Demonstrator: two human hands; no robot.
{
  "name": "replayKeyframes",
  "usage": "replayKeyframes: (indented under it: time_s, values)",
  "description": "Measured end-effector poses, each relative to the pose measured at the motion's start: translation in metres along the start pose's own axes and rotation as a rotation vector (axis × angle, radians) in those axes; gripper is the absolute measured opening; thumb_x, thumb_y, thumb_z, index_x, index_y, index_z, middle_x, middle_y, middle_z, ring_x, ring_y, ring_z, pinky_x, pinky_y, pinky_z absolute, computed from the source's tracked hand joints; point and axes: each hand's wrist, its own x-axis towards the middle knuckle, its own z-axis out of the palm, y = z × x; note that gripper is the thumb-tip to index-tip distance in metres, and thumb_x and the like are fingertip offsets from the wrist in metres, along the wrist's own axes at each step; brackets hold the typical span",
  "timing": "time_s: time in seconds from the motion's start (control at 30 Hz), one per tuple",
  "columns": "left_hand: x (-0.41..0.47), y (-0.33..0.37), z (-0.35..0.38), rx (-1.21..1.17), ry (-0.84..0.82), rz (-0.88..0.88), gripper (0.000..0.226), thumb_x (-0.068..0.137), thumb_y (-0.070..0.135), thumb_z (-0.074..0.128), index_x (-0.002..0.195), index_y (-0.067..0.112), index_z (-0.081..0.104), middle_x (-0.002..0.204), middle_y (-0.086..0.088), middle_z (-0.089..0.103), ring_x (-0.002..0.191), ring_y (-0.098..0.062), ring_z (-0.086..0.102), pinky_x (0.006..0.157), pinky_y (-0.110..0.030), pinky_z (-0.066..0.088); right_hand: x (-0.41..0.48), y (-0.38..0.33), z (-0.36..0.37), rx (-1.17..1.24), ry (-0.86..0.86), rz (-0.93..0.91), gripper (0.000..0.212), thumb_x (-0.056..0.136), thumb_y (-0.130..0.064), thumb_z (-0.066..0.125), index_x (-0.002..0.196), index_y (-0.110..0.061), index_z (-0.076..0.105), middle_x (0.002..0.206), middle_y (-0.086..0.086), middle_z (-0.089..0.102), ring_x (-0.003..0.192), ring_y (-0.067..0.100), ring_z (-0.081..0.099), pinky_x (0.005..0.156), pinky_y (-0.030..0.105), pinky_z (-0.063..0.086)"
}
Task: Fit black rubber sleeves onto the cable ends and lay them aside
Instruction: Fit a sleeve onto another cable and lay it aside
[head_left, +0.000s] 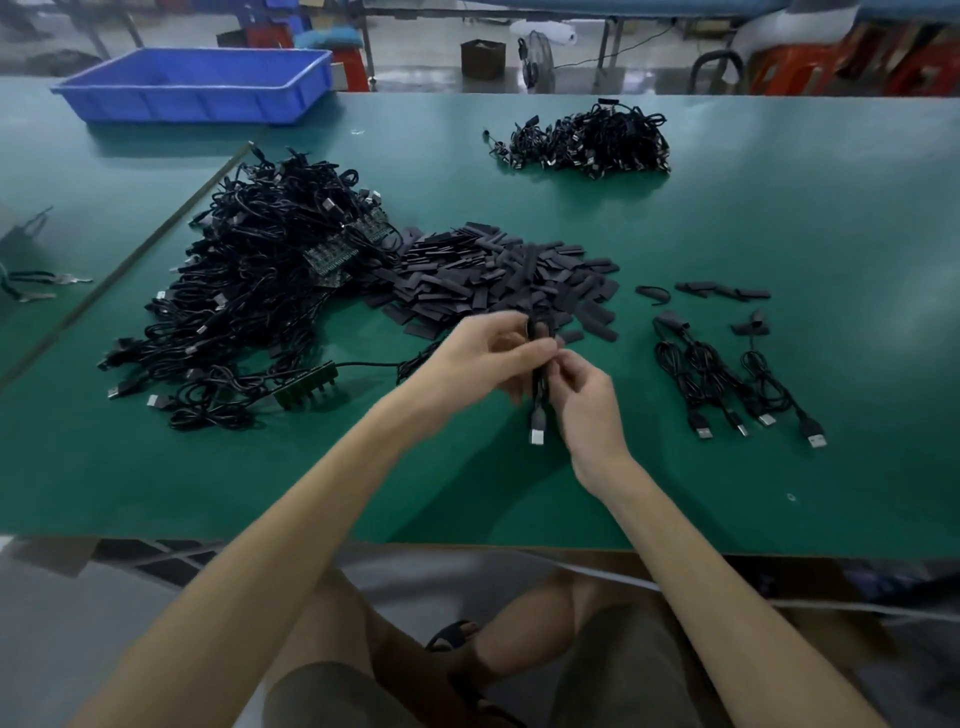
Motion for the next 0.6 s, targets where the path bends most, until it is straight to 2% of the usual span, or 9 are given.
replayKeyframes:
  time_s: [0.1, 0.17, 0.27, 0.33, 0.37, 0.4, 0.47, 0.53, 0.6]
  values:
    - [0.025, 0.023, 0.008, -0.058, -0.039, -0.014, 0.025, 0.099, 0.017, 0.066, 0.114, -0.003, 0.066, 0.095, -0.014, 0.077, 0.078, -0.022, 0.070, 0.072, -0.034, 0.061, -0.002, 0.002, 0.012, -0.296, -0.070, -0.096, 0.008, 0.100, -0.008, 0.064, 0.099, -0.008, 0.072, 0.096, 0.001, 0.072, 0.086, 0.004, 0.066, 0.085, 0.025, 0.051]
    - [0.044, 0.033, 0.025, -0.013, -0.046, -0.038, 0.026, 0.098, 0.018, 0.067, 0.111, -0.005, 0.067, 0.092, -0.013, 0.077, 0.073, -0.017, 0.070, 0.066, -0.028, 0.059, -0.002, 0.000, 0.017, -0.520, -0.127, -0.124, 0.004, 0.098, -0.011, 0.067, 0.095, -0.014, 0.069, 0.095, -0.001, 0.064, 0.078, -0.001, 0.061, 0.077, 0.015, 0.045]
    - [0.071, 0.037, 0.057, 0.115, -0.076, -0.155, 0.031, 0.096, 0.020, 0.070, 0.108, -0.008, 0.067, 0.087, -0.017, 0.077, 0.066, -0.017, 0.073, 0.059, -0.023, 0.058, -0.005, -0.001, 0.013, -0.550, -0.154, -0.095, 0.022, 0.098, -0.010, 0.066, 0.078, -0.017, 0.057, 0.076, -0.001, 0.056, 0.061, 0.005, 0.048, 0.061, 0.026, 0.038]
    - [0.083, 0.032, 0.076, 0.197, -0.113, -0.247, 0.035, 0.095, 0.020, 0.073, 0.106, -0.011, 0.066, 0.086, -0.019, 0.076, 0.063, -0.019, 0.074, 0.061, -0.029, 0.062, -0.009, -0.001, 0.010, -0.553, -0.153, -0.066, 0.035, 0.095, 0.000, 0.062, 0.065, -0.010, 0.046, 0.059, -0.003, 0.049, 0.052, 0.010, 0.041, 0.053, 0.034, 0.033]
    - [0.088, 0.028, 0.084, 0.224, -0.128, -0.293, 0.034, 0.094, 0.020, 0.074, 0.106, -0.011, 0.064, 0.089, -0.021, 0.075, 0.062, -0.021, 0.074, 0.065, -0.035, 0.064, -0.010, 0.000, 0.008, -0.555, -0.149, -0.045, 0.025, 0.094, 0.005, 0.059, 0.071, 0.000, 0.053, 0.065, 0.008, 0.057, 0.058, 0.022, 0.051, 0.056, 0.043, 0.040]
    - [0.091, 0.024, 0.092, 0.236, -0.138, -0.338, 0.031, 0.094, 0.018, 0.074, 0.106, -0.008, 0.061, 0.091, -0.023, 0.075, 0.062, -0.023, 0.075, 0.068, -0.040, 0.065, -0.011, 0.002, 0.006, -0.574, -0.171, -0.032, 0.008, 0.094, 0.009, 0.056, 0.090, 0.009, 0.063, 0.086, 0.021, 0.068, 0.079, 0.036, 0.063, 0.073, 0.053, 0.051]
    - [0.093, 0.016, 0.103, 0.213, -0.147, -0.397, 0.031, 0.095, 0.010, 0.071, 0.112, -0.006, 0.050, 0.094, -0.026, 0.072, 0.060, -0.025, 0.074, 0.066, -0.040, 0.064, -0.012, 0.005, 0.004, -0.601, -0.206, -0.035, 0.031, 0.097, 0.012, 0.054, 0.127, 0.013, 0.061, 0.127, 0.029, 0.065, 0.121, 0.044, 0.060, 0.106, 0.050, 0.048]
    - [0.094, 0.009, 0.108, 0.149, -0.147, -0.411, 0.032, 0.096, 0.000, 0.066, 0.114, -0.004, 0.040, 0.100, -0.031, 0.071, 0.064, -0.027, 0.074, 0.066, -0.036, 0.064, -0.014, 0.007, 0.002, -0.590, -0.195, -0.081, 0.037, 0.096, 0.014, 0.057, 0.132, 0.011, 0.058, 0.125, 0.013, 0.066, 0.129, 0.042, 0.057, 0.108, 0.035, 0.045]
    - [0.094, 0.004, 0.108, 0.100, -0.127, -0.385, 0.032, 0.095, -0.005, 0.065, 0.118, -0.009, 0.043, 0.104, -0.033, 0.071, 0.081, -0.034, 0.076, 0.076, -0.038, 0.064, -0.016, 0.003, 0.005, -0.611, -0.201, -0.110, 0.035, 0.095, 0.012, 0.060, 0.129, 0.006, 0.062, 0.107, -0.017, 0.056, 0.125, 0.037, 0.060, 0.102, 0.031, 0.046]
